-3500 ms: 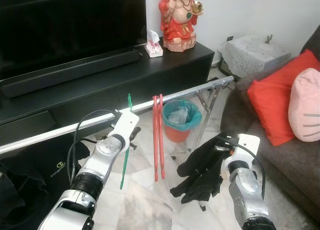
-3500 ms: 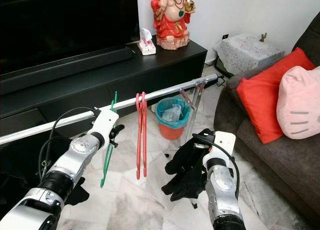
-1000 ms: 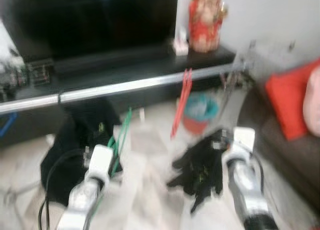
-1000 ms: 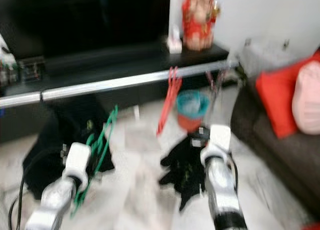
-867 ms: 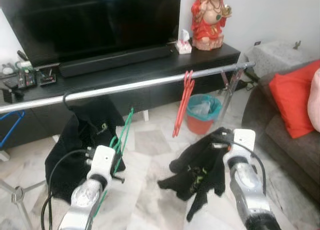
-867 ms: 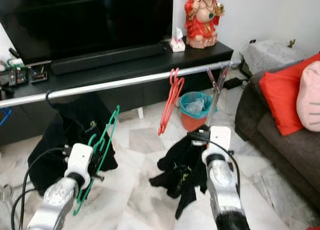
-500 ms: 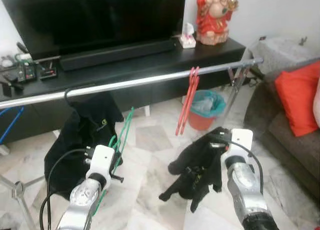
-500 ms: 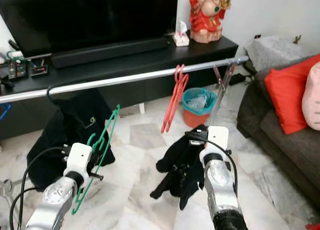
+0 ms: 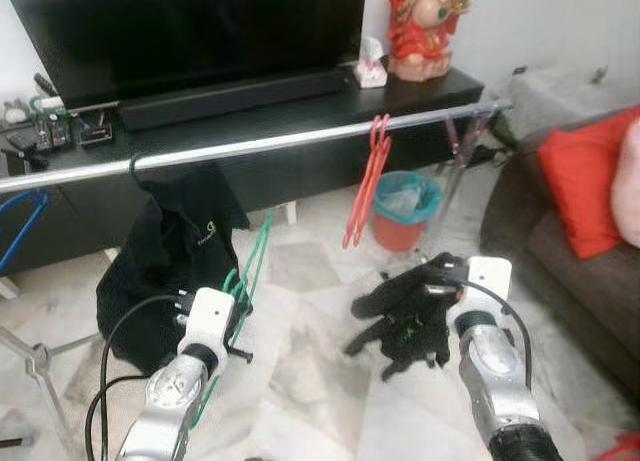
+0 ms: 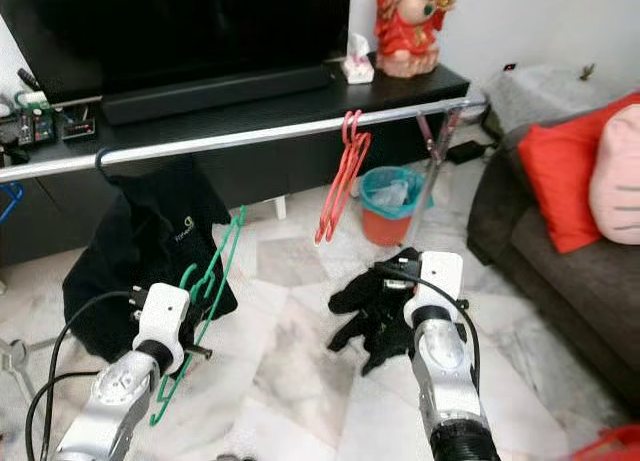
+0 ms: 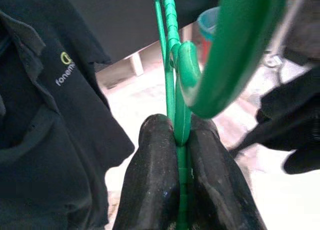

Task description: Hang hanger

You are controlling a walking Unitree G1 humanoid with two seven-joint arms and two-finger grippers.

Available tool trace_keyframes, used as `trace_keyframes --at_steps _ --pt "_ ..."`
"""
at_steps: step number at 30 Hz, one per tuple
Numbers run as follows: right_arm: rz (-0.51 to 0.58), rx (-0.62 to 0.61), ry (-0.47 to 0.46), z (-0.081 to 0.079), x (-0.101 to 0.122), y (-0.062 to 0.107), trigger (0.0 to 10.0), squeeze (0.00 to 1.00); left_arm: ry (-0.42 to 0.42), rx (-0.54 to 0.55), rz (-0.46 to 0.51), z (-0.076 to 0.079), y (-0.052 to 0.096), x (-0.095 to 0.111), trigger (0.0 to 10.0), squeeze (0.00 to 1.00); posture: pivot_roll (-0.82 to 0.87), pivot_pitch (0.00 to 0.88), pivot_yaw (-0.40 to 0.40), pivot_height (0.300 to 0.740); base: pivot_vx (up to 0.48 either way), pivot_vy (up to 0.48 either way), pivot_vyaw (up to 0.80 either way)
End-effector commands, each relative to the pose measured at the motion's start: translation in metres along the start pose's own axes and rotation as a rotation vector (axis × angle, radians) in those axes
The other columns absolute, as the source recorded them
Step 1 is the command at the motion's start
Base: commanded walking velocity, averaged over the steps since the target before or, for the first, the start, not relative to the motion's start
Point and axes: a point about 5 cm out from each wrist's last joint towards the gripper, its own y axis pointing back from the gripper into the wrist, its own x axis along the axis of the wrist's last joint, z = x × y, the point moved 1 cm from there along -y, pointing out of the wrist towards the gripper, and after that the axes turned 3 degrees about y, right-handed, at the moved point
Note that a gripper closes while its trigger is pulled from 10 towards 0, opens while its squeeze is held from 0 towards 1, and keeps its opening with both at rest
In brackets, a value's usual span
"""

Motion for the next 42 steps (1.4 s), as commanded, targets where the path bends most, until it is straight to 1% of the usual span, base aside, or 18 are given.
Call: trace_keyframes --at_steps 1,8,12,20,42 --pt "0.027 0.009 -0.002 -0.0026 0.0068 -0.0018 10.0 0.0 -0.013 0.003 -0.002 -0.0021 0.0005 0.001 10.0 0.0 0.02 0.0 -0.008 0.74 -0.319 0.0 0.0" --pt "0.031 0.01 0.003 -0.0038 0.0078 -0.002 10.0 0.0 -0.018 0.002 -0.002 -0.002 0.0002 0.0016 10.0 0.0 0.02 0.0 -0.008 0.74 -0.319 0.0 0.55" --pt "0.026 0.003 -0.015 -0.0033 0.0073 -0.002 10.0 0.0 -0.018 0.001 -0.003 -0.0019 0.0002 0.0016 10.0 0.0 0.02 0.0 -0.007 0.74 -0.318 0.0 0.0" --pt "0.031 0.012 0.005 -0.0037 0.0088 -0.0029 10.0 0.0 -0.017 -0.001 -0.004 -0.0015 0.0004 0.0015 10.0 0.0 0.02 0.0 -0.009 0.74 -0.317 0.0 0.0" --pt "0.022 0.016 -0.003 -0.0054 0.0131 -0.0066 10.0 0.0 -0.015 -0.037 -0.01 0.0002 0.0006 0.002 10.0 0.0 0.03 0.0 -0.009 0.74 -0.311 0.0 0.02"
